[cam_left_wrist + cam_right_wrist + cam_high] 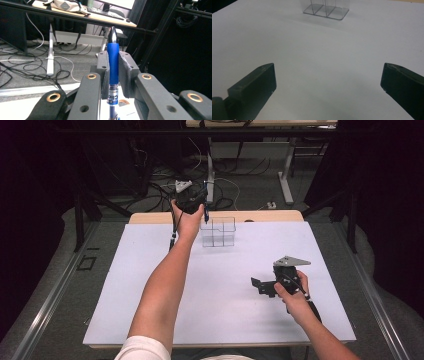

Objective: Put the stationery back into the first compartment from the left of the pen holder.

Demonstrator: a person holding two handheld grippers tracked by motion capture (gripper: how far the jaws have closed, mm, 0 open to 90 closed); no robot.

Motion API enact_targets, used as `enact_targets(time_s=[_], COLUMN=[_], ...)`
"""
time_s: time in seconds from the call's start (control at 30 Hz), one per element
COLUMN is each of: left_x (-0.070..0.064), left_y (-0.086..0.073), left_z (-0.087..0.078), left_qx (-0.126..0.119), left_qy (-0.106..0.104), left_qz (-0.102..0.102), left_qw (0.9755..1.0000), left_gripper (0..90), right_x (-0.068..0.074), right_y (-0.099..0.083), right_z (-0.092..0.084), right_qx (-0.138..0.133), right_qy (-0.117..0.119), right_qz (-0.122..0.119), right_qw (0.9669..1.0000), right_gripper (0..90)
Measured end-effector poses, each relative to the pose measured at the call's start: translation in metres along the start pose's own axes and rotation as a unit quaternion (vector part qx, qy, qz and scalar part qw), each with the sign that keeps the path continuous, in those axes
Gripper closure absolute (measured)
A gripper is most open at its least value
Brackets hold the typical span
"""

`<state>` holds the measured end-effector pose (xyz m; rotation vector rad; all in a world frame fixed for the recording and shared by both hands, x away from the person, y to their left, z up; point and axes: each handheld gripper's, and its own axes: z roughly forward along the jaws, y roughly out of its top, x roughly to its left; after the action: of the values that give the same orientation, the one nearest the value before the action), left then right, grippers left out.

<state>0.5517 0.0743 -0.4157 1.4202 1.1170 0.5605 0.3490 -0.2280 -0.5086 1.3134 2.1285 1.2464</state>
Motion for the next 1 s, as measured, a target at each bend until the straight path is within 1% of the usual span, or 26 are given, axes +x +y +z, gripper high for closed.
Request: enact_targets(time_s=[0.1,0.2,0.23,0.27,0.3,0.37,0.4,0.57,0.63,0.7,0.77,0.87,0.9,1.0], left_x=[0.002,0.004,0.004,0.005,0.006,0.007,0.008,0.009,0.010,0.008,0.009,0.007,0.007,0.007], left_y=[-0.002,-0.005,-0.006,-0.007,-0.008,-0.009,-0.009,-0.011,-0.011,-0.013,-0.013,-0.016,-0.017,-0.019], left_z=[0.003,0.006,0.008,0.008,0.009,0.011,0.011,0.012,0.013,0.014,0.014,0.016,0.017,0.019], left_qx=[-0.001,0.008,0.007,0.010,0.011,0.012,0.013,0.012,0.015,0.016,0.018,0.024,0.027,0.026], left_qy=[0.004,0.009,0.011,0.012,0.015,0.017,0.019,0.024,0.025,0.027,0.029,0.031,0.032,0.035], left_qz=[-0.007,0.001,0.000,0.003,-0.001,-0.001,0.003,-0.001,0.005,0.000,0.008,0.009,0.013,0.007], left_qw=[1.0000,0.9999,0.9999,0.9999,0.9998,0.9998,0.9997,0.9996,0.9996,0.9995,0.9994,0.9992,0.9990,0.9990], left_gripper=[80.2,80.2,80.2,80.3,80.3,80.3,80.2,80.2,80.2,80.2,80.2,80.2,80.2,80.3], right_x=[0.000,0.000,0.000,0.001,0.001,0.002,0.002,0.002,0.002,0.002,0.003,0.003,0.003,0.003], right_y=[0.000,0.000,0.000,0.000,0.000,0.000,0.000,0.000,0.000,0.001,0.001,0.001,0.001,0.001], right_z=[0.000,0.001,0.001,0.001,0.001,0.000,0.000,0.000,0.000,0.000,0.000,0.000,0.000,-0.001], right_qx=[-0.001,-0.003,-0.003,-0.002,-0.002,-0.003,-0.003,-0.002,-0.004,-0.009,-0.010,-0.007,-0.005,-0.005], right_qy=[0.000,0.002,0.002,0.001,0.001,0.002,0.002,0.003,0.004,0.005,0.007,0.010,0.006,0.010], right_qz=[0.003,0.002,0.002,0.001,0.001,0.003,0.003,0.001,0.003,0.003,0.001,0.001,-0.001,-0.001], right_qw=[1.0000,1.0000,1.0000,1.0000,1.0000,1.0000,1.0000,1.0000,1.0000,0.9999,0.9999,0.9999,1.0000,0.9999], right_gripper=[0.0,0.0,0.0,0.0,0.0,0.0,0.0,0.0,0.0,0.0,0.0,0.0,0.0,0.0])
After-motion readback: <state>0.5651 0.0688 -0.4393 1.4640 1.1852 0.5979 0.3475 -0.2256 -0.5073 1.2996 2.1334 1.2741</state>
